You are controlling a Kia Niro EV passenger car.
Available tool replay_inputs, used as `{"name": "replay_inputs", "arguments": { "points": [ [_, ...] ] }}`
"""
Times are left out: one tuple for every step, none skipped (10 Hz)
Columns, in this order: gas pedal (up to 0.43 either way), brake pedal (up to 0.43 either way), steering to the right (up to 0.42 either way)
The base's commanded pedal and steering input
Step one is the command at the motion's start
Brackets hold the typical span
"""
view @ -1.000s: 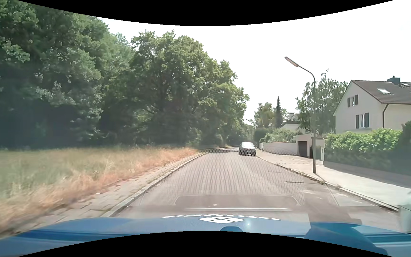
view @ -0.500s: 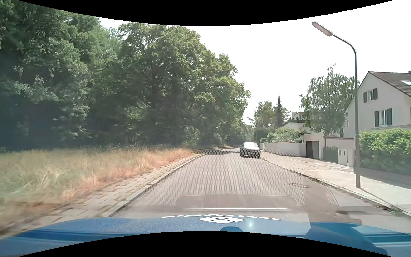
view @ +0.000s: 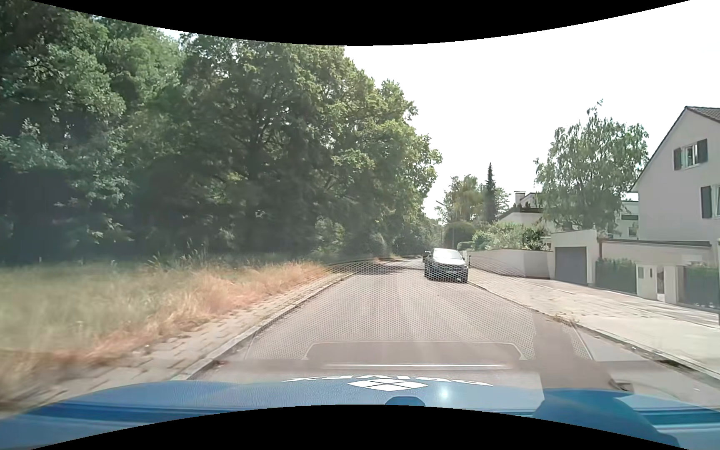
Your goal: Follow the waypoints while adhering to traffic rules and regulations
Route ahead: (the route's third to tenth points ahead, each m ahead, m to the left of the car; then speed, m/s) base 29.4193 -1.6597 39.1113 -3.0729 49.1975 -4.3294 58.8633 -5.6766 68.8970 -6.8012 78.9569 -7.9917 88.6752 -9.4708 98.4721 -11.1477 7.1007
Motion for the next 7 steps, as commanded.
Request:
{"name": "replay_inputs", "arguments": {
  "points": [
    [0.157,0.0,0.011],
    [0.157,0.0,0.01],
    [0.169,0.0,0.01],
    [0.169,0.0,0.011],
    [0.169,0.0,0.011],
    [0.169,0.0,0.011],
    [0.169,0.0,0.013]
  ]
}}
